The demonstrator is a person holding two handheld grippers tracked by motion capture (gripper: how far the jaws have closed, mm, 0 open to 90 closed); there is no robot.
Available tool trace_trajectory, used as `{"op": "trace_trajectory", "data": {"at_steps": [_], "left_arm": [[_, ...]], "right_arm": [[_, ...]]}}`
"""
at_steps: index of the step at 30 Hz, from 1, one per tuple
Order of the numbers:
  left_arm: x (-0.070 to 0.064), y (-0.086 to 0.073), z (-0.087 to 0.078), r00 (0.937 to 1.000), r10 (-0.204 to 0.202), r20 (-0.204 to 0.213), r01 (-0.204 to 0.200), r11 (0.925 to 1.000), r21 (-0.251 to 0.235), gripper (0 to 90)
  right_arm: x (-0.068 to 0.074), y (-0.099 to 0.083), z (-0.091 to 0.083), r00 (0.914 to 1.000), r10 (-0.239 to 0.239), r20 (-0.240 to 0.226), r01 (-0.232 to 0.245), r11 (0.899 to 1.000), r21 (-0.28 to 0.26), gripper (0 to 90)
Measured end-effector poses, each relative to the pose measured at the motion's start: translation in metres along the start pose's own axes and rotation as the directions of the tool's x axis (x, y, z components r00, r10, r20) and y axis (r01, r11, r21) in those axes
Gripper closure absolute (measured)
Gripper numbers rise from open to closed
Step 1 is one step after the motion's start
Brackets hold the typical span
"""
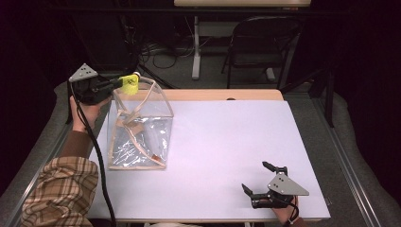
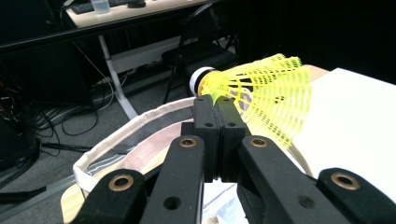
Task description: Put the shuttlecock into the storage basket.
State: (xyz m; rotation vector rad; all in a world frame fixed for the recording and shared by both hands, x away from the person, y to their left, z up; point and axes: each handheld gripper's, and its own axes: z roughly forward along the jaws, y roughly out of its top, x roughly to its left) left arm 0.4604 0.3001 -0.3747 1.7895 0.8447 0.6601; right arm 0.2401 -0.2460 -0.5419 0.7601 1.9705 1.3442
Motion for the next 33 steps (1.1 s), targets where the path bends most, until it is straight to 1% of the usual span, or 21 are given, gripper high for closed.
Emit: {"op": "trace_trajectory", "data": {"at_steps": [2, 7, 11, 16, 24, 33], "left_arm": [[0.000, -0.002, 0.001, 1.0000, 0.002, 0.001, -0.002, 0.9999, 0.010, 89.6], [0.000, -0.003, 0.002, 1.0000, 0.000, 0.000, 0.000, 0.9999, 0.012, 89.6], [-0.001, -0.003, 0.002, 1.0000, 0.008, 0.003, -0.008, 0.9998, 0.019, 89.6], [0.000, -0.006, 0.003, 1.0000, 0.002, 0.003, -0.002, 0.9997, 0.024, 89.6], [0.000, -0.009, 0.006, 1.0000, -0.001, 0.007, 0.001, 0.9993, 0.038, 89.6], [-0.002, -0.009, 0.012, 0.9999, 0.004, 0.014, -0.005, 0.9984, 0.056, 89.6]], "right_arm": [[0.000, 0.000, 0.000, 1.0000, 0.001, 0.000, -0.001, 1.000, 0.001, 0.0], [0.000, 0.000, 0.000, 1.0000, 0.001, 0.001, -0.001, 1.000, 0.000, 0.0], [0.000, 0.000, 0.000, 1.0000, 0.000, 0.000, 0.000, 1.000, 0.001, 0.0], [0.000, 0.000, 0.000, 1.0000, -0.002, -0.001, 0.002, 1.000, 0.002, 0.0], [0.000, 0.000, 0.000, 1.0000, 0.000, -0.002, 0.000, 1.000, 0.003, 0.0], [0.000, 0.000, 0.000, 1.0000, -0.001, 0.000, 0.001, 1.000, 0.001, 0.0]]}}
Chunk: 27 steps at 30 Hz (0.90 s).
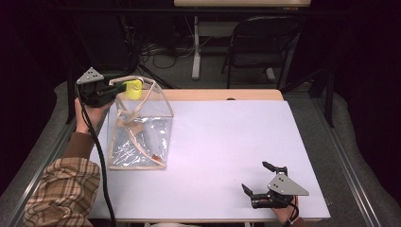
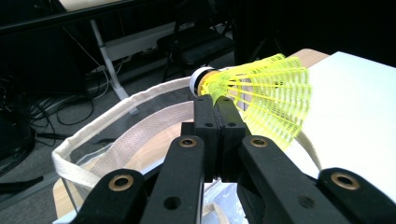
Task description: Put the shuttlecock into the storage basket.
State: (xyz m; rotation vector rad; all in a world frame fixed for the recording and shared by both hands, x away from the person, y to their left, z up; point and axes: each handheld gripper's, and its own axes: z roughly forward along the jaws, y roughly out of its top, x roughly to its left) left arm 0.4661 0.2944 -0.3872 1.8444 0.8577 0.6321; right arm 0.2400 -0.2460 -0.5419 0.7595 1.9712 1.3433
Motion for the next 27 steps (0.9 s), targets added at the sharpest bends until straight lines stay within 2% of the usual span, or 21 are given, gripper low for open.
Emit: {"op": "trace_trajectory", "data": {"at_steps": [22, 27], "left_arm": [[-0.002, -0.010, 0.017, 0.9998, 0.007, 0.019, -0.009, 0.9969, 0.079, 89.6], [-0.001, -0.012, 0.022, 0.9996, -0.004, 0.028, 0.002, 0.9969, 0.078, 89.6]], "right_arm": [[0.000, 0.000, 0.000, 1.0000, 0.001, 0.001, -0.001, 1.000, 0.004, 0.0], [0.000, 0.000, 0.000, 1.0000, 0.000, 0.001, 0.000, 1.000, 0.003, 0.0]]}}
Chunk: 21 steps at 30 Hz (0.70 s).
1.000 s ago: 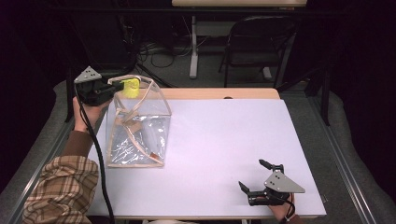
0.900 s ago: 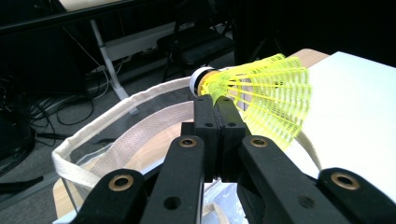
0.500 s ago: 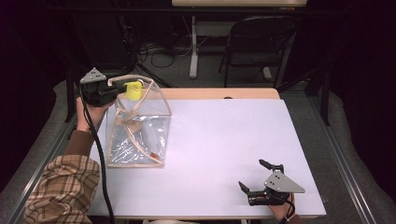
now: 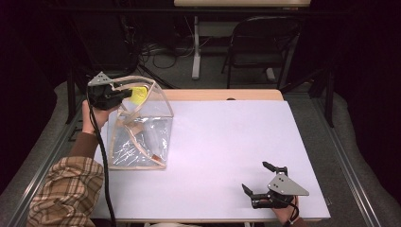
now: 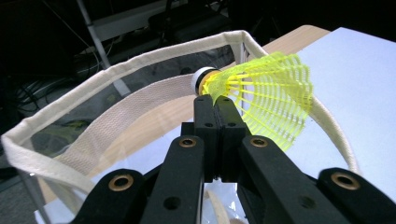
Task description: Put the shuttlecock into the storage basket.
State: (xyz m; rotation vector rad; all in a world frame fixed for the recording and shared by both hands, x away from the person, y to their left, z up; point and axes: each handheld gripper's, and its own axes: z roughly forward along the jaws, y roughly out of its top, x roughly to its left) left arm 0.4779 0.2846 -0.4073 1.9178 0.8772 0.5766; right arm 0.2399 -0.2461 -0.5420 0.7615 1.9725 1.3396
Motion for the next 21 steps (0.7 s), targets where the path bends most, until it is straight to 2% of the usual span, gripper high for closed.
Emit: {"op": "trace_trajectory", "data": {"at_steps": [5, 12, 21], "left_arm": [[0.000, -0.001, 0.006, 1.0000, -0.002, 0.009, 0.001, 0.9998, 0.018, 89.5], [-0.004, 0.000, 0.015, 0.9997, 0.021, 0.014, -0.022, 0.9981, 0.057, 89.5], [-0.001, -0.002, 0.020, 0.9997, 0.013, 0.023, -0.014, 0.9974, 0.070, 89.5]], "right_arm": [[0.000, 0.000, 0.000, 1.0000, 0.000, -0.002, 0.000, 1.000, 0.001, 0.0], [0.000, 0.000, 0.000, 1.0000, -0.002, -0.003, 0.002, 1.000, 0.001, 0.0], [0.000, 0.000, 0.000, 1.0000, -0.002, -0.003, 0.002, 1.000, 0.003, 0.0]]}}
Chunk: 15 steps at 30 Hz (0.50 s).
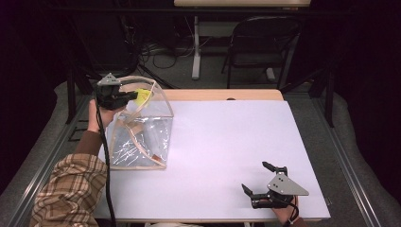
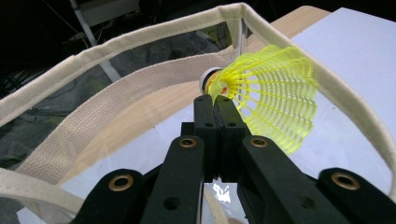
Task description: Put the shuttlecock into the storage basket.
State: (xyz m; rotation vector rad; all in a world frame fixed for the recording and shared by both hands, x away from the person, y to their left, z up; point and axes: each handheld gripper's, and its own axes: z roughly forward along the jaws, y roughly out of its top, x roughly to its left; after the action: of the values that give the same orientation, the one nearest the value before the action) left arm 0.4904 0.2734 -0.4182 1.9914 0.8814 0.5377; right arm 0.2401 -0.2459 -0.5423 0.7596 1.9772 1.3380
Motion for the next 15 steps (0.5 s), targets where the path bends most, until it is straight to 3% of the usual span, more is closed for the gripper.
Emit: {"op": "trace_trajectory", "data": {"at_steps": [15], "left_arm": [[0.003, -0.003, 0.011, 0.9999, -0.006, 0.009, 0.006, 0.9991, 0.043, 89.5]], "right_arm": [[0.001, 0.000, 0.000, 1.0000, -0.005, -0.001, 0.005, 1.000, 0.005, 0.0]]}}
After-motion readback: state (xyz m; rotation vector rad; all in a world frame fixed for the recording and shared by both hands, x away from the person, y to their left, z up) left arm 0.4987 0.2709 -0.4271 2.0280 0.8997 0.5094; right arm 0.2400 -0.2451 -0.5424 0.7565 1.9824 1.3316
